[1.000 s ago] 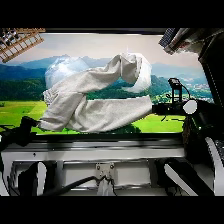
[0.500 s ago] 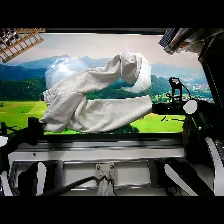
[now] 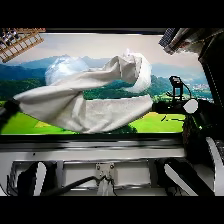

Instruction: Fold the clothes and pants, and hang the long-sleeved shirts on hangers.

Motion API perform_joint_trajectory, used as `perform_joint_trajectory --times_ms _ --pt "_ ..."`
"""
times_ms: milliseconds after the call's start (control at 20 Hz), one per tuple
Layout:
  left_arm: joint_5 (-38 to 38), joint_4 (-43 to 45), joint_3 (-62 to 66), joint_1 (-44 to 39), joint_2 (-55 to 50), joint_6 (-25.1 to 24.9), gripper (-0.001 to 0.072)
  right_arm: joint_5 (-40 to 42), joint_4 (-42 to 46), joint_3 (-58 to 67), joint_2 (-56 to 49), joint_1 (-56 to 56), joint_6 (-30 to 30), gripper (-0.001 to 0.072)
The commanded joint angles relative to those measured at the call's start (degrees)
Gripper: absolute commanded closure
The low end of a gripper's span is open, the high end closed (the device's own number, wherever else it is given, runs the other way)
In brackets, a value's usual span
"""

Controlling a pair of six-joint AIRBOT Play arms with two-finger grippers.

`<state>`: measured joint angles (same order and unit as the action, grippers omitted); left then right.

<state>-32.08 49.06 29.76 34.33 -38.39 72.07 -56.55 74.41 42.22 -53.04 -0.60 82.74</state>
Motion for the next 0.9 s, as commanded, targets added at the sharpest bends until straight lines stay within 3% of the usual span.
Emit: perform_joint_trajectory --times_ms 0,150,250,500,700,850 --pt "9.90 10.43 10.23 0.07 -7.30 -17.75 0.0678 0.50 -0.22 2.01 0.04 0.04 0.07 0.0673" --pt "18.99 20.26 14.49 0.13 -13.60 -17.70 0.0678 0.79 -1.77 3.19 0.02 0.04 0.07 0.0673" --pt "18.97 21.22 15.52 1.38 -17.05 -17.64 0.0678 0.83 -1.99 3.19 -0.13 0.04 0.07 0.0672" --pt "10.47 21.18 15.41 8.96 -21.33 -16.76 0.0677 2.40 -7.63 3.17 -0.96 0.26 0.09 0.0672" --pt "3.21 21.07 15.39 13.62 -25.11 -16.81 0.0677 2.21 -5.60 2.19 -6.16 5.11 0.07 0.0672" --pt "-3.93 29.31 14.08 16.04 -27.45 -16.52 0.0678 -1.57 -0.83 0.00 -9.07 7.50 0.11 0.0672"
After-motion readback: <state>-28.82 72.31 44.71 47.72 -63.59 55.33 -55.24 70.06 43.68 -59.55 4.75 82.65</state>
